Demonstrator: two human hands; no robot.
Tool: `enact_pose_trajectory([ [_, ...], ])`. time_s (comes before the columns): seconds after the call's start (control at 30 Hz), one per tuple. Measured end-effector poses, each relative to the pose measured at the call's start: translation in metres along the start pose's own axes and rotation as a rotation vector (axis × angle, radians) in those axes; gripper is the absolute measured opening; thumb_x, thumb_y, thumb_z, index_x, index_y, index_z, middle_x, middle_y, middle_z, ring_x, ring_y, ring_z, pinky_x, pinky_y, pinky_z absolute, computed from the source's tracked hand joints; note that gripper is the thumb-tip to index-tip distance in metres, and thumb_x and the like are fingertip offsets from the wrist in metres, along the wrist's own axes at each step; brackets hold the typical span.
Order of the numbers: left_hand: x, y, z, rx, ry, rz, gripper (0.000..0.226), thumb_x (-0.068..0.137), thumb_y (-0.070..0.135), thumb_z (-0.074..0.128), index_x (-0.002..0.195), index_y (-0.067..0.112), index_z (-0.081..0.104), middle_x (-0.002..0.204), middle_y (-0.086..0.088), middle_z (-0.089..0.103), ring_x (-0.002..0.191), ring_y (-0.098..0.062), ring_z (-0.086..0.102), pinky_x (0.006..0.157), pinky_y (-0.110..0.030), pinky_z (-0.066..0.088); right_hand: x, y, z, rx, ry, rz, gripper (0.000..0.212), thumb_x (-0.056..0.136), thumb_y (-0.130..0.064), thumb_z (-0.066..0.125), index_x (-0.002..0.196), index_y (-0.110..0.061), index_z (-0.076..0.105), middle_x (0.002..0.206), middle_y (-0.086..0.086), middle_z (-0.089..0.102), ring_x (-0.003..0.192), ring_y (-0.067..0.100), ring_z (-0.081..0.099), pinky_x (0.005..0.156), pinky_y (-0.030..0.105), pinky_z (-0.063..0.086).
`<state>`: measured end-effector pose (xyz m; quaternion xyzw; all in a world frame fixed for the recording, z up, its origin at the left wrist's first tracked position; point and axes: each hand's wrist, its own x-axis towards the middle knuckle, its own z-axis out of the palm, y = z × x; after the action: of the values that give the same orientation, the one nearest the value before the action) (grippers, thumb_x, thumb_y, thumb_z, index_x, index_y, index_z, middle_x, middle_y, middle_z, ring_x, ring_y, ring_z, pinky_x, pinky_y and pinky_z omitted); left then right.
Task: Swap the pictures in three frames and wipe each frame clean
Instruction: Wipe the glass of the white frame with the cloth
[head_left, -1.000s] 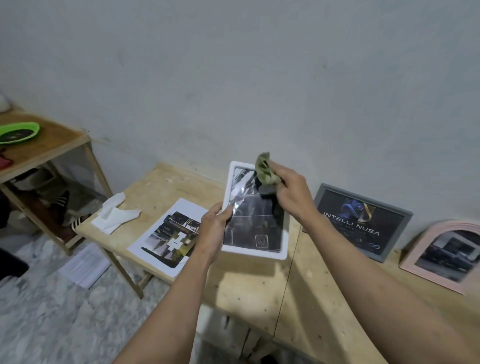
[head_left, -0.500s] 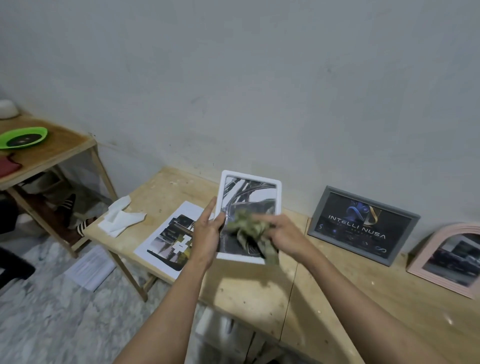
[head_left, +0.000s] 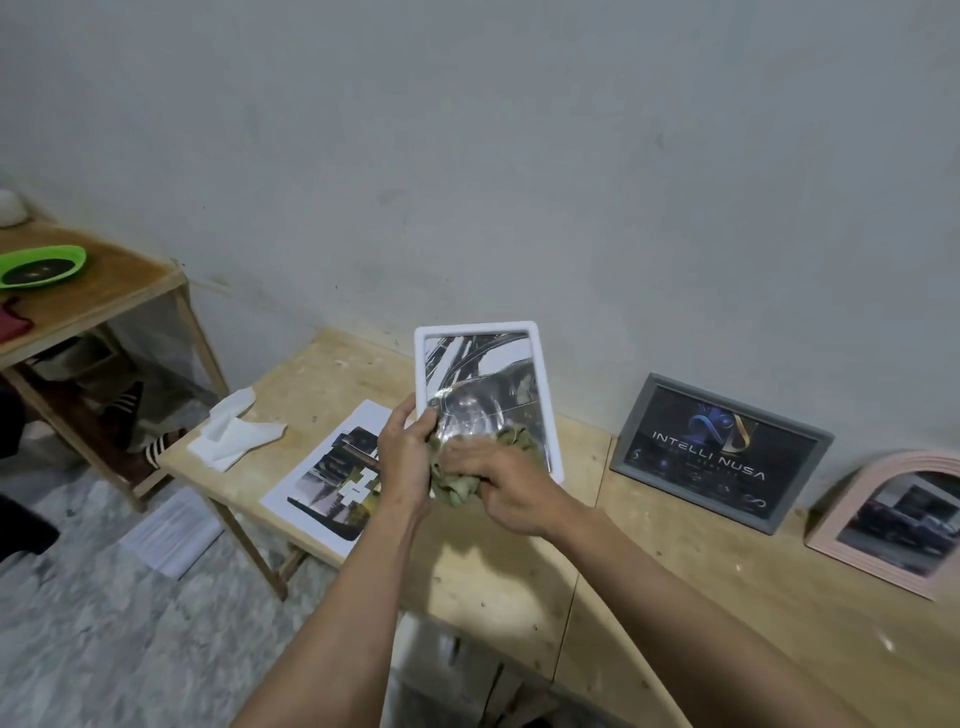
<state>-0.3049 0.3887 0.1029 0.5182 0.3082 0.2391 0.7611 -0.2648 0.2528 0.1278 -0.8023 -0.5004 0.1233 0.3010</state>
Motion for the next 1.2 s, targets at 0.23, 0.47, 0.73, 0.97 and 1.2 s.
enact_pose_trajectory([
  [0.23,-0.006,-0.003,0.011,0.076,-0.158,0.049,0.027,0.097,0.012,0.057,0.117,0.024,0.072,0.111,0.003,0.076,0.109,-0.016,0.067,0.097,-0.031,0.051,0.000,-0.007,-0.076,0.464,0.213,0.420,0.049,0.082,0.016,0.043,0.113,-0.010,0.071,0.083,0.004,0.070,0.060,-0.002,0.061,0.054,0.010,0.042],
  [0.47,-0.008,0.009,0.033,0.051,-0.148,0.115,0.035,0.093,0.007,0.060,0.128,0.008,0.067,0.119,-0.008,0.073,0.115,-0.022,0.067,0.101,-0.034,0.052,0.038,0.005,-0.069,-0.165,0.342,0.072,0.057,0.087,-0.021,0.022,0.131,-0.016,0.059,0.140,0.008,0.054,0.132,0.024,0.042,0.112,0.031,0.024],
  [0.73,0.011,0.002,0.012,0.079,-0.078,0.101,0.031,0.091,0.025,0.059,0.120,0.019,0.070,0.109,-0.002,0.076,0.109,-0.026,0.068,0.096,-0.045,0.053,-0.007,-0.007,-0.045,0.151,-0.179,0.237,0.043,0.086,0.014,0.045,0.117,-0.006,0.069,0.097,0.007,0.074,0.088,0.014,0.067,0.082,0.024,0.052],
  [0.97,0.003,0.008,0.027,0.187,-0.218,0.154,0.031,0.105,0.025,0.048,0.135,0.024,0.053,0.121,0.013,0.063,0.112,-0.006,0.059,0.089,-0.020,0.046,0.048,0.009,-0.148,0.059,0.534,0.272,0.055,0.081,0.015,0.042,0.123,-0.012,0.065,0.116,0.006,0.068,0.108,0.014,0.061,0.091,0.021,0.046],
  [1.2,0.015,0.013,0.030,0.094,-0.101,0.156,0.027,0.101,0.012,0.054,0.120,0.023,0.068,0.101,0.008,0.073,0.087,0.001,0.067,0.078,-0.013,0.050,-0.001,0.058,-0.078,-0.224,0.254,0.211,0.068,0.074,0.012,0.043,0.128,-0.026,0.062,0.130,0.004,0.062,0.120,0.030,0.055,0.100,0.044,0.045],
])
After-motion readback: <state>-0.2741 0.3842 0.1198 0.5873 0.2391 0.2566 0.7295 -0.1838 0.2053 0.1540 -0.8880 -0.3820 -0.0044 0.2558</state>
